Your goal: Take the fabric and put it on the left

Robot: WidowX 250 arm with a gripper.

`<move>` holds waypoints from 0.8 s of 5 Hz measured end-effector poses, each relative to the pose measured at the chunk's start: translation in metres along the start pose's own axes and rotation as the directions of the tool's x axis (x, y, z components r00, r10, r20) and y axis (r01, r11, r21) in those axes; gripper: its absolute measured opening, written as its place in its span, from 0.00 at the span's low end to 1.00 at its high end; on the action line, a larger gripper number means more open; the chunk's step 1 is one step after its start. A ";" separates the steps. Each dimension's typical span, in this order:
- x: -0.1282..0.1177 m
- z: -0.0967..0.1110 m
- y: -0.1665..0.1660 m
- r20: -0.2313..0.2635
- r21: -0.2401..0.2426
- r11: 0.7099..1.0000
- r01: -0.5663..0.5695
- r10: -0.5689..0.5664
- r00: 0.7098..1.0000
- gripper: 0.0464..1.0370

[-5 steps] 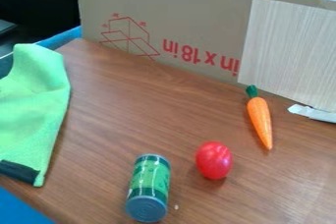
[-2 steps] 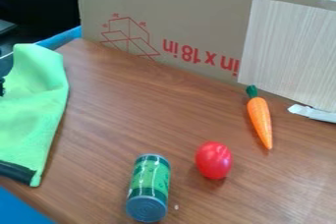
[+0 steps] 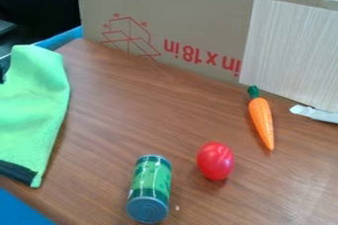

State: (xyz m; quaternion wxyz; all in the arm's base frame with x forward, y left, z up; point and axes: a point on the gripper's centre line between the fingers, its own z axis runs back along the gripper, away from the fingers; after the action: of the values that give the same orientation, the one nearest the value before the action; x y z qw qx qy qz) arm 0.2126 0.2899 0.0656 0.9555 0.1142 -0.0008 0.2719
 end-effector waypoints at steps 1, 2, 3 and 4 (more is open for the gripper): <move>0.001 0.027 -0.014 -0.025 -0.049 0.999 -0.006 0.005 1.000 0.01; -0.002 0.049 -0.031 -0.073 -0.094 0.995 -0.019 0.012 0.997 0.01; -0.001 0.059 -0.064 -0.104 -0.119 0.992 -0.040 0.028 0.994 0.01; 0.000 0.070 -0.099 -0.108 -0.126 0.991 -0.052 0.039 0.993 0.01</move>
State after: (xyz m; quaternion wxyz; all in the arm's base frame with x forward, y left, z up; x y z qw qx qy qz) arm 0.2686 0.1933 0.1126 0.9532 0.0378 0.0293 0.2987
